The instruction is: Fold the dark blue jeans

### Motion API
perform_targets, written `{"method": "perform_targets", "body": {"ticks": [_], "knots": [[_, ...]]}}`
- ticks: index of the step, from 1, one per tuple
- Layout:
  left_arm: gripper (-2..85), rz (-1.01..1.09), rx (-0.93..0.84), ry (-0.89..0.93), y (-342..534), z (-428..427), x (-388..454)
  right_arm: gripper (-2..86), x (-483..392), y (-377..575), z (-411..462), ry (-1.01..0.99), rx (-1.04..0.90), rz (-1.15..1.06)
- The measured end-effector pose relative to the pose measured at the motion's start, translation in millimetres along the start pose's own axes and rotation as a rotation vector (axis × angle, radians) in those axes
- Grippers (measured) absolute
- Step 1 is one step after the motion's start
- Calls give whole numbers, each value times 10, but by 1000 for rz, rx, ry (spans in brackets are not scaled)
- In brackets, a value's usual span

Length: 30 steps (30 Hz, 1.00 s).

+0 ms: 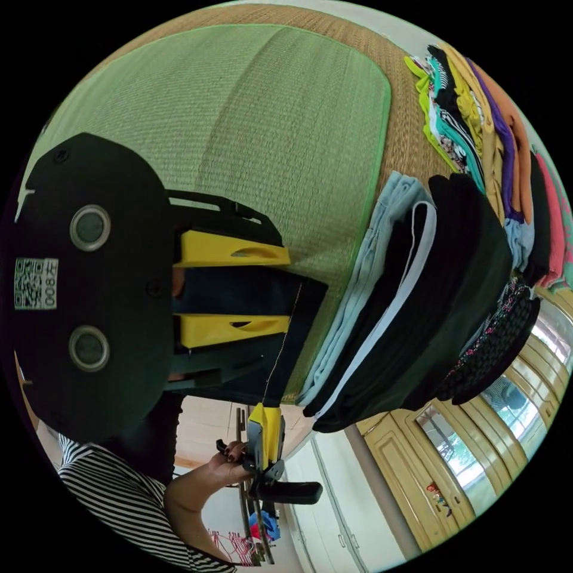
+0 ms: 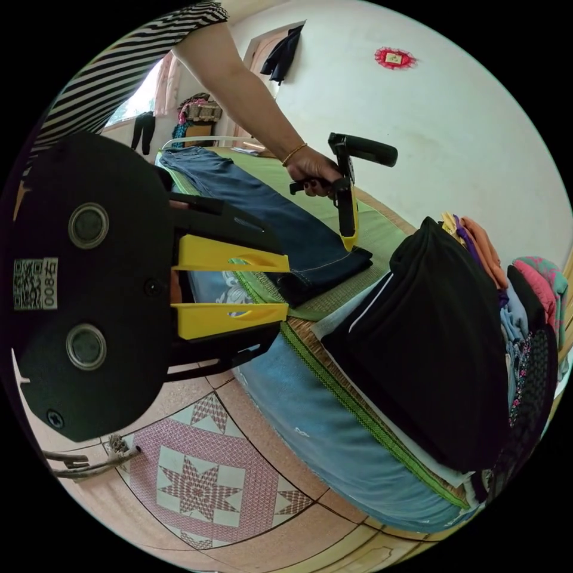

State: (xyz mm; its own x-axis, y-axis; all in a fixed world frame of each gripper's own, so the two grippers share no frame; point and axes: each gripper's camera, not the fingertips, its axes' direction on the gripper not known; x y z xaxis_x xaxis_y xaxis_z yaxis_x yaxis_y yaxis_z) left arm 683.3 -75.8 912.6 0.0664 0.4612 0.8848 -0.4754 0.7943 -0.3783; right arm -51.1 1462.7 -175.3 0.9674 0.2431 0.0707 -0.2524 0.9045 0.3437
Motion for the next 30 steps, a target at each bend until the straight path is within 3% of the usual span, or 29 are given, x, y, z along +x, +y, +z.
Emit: {"method": "perform_targets", "body": {"ticks": [16,30], "knots": [[30,27,-17,82,-326,-398,399,48,781,210,253,-172,20,105],[19,88,24,74,234,-805,631,33,574,18,108,-239,85,44]]}}
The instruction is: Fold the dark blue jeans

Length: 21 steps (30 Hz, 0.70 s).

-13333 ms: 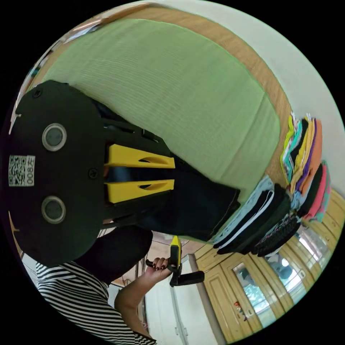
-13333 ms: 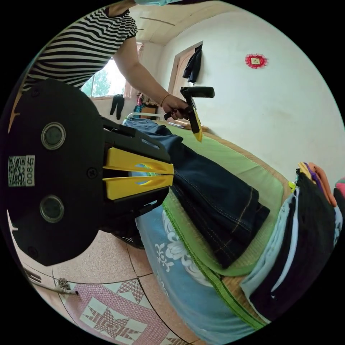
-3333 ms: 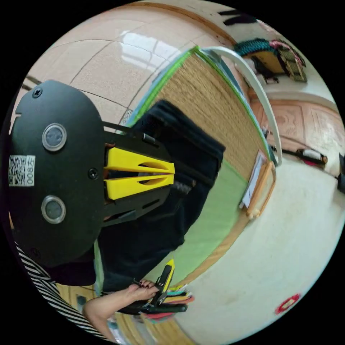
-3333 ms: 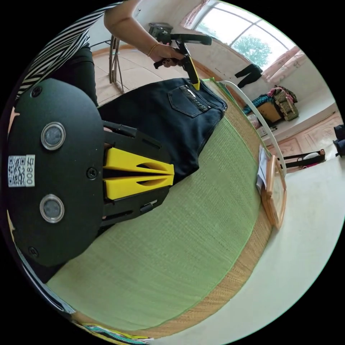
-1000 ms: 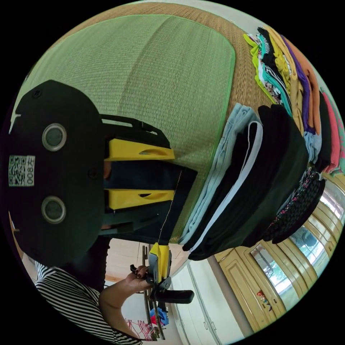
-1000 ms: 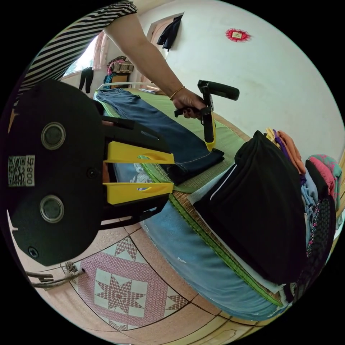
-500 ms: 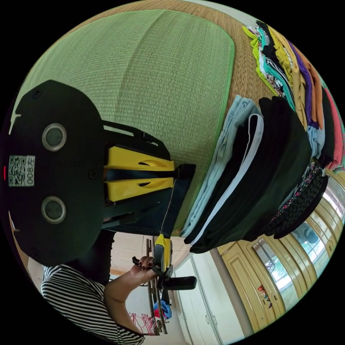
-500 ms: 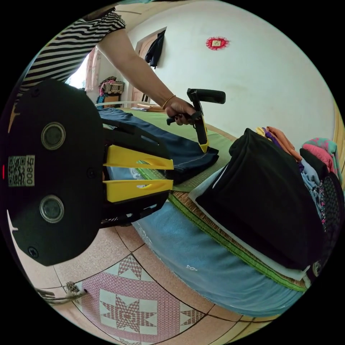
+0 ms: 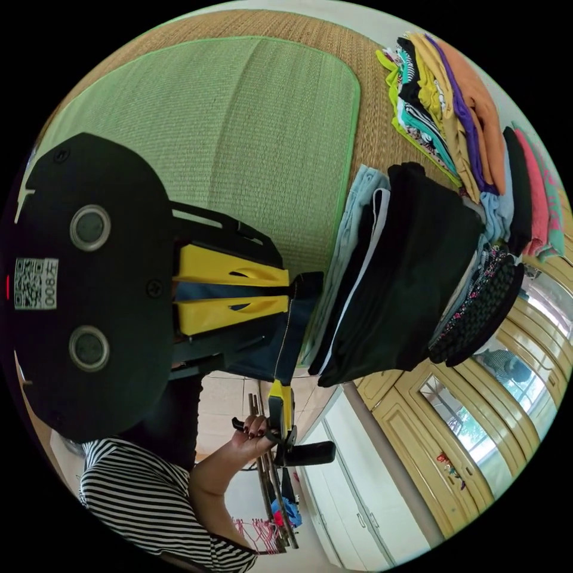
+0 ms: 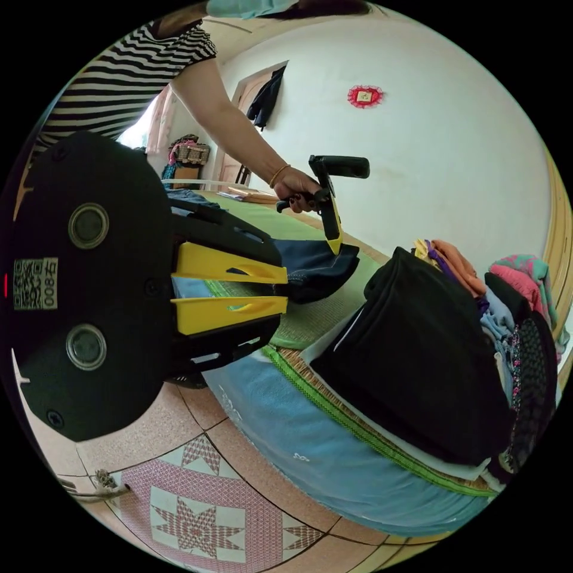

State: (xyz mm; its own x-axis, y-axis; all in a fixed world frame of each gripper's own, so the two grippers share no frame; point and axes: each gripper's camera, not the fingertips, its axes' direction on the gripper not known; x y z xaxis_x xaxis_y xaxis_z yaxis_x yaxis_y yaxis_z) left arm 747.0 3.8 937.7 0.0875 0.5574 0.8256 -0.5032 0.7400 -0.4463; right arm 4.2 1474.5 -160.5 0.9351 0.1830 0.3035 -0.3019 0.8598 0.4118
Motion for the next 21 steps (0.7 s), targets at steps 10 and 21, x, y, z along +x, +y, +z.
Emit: {"method": "perform_targets", "body": {"ticks": [10,21], "knots": [[18,56,124,23,1096,-469,88,34,-996,-382,-61,-24,13,-203],[21,-7,318,69,3160,-930,-24,34,-2466,-890,347,-103,-68,-466]]}}
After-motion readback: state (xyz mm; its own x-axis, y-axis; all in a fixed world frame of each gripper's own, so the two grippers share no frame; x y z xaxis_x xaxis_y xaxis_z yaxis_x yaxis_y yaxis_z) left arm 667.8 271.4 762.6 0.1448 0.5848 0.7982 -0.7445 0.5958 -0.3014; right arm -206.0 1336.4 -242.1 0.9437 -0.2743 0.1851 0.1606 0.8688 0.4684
